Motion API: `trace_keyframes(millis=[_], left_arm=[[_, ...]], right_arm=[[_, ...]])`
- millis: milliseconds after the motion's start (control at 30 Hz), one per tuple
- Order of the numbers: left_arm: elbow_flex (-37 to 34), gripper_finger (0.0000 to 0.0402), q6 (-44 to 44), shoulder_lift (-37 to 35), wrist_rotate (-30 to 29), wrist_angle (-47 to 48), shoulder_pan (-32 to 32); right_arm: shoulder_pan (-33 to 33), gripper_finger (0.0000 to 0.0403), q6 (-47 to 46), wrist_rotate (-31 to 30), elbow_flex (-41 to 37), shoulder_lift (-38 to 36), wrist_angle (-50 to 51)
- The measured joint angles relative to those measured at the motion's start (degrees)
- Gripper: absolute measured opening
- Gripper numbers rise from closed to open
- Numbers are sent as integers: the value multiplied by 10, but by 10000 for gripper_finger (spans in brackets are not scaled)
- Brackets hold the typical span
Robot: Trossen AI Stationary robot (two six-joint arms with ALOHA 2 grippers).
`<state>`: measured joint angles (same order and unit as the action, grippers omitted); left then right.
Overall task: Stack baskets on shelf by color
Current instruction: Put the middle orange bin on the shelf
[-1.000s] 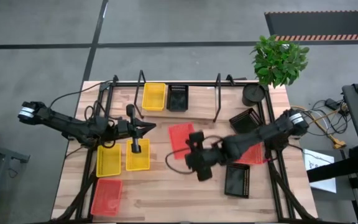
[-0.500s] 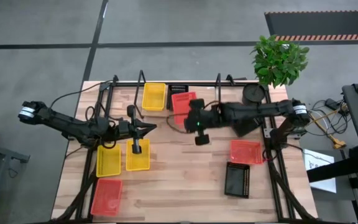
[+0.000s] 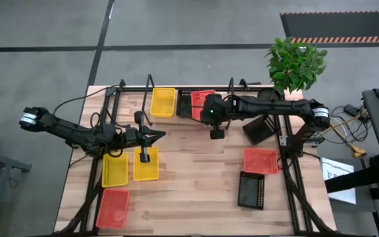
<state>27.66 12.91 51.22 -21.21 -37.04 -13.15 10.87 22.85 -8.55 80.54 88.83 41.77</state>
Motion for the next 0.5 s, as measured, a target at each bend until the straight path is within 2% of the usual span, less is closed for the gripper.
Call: trace_keyframes(millis=[500], left_arm=[[0, 1, 14, 0, 0, 0, 0]], right_arm=[[61, 11, 29, 0, -90, -72, -84]])
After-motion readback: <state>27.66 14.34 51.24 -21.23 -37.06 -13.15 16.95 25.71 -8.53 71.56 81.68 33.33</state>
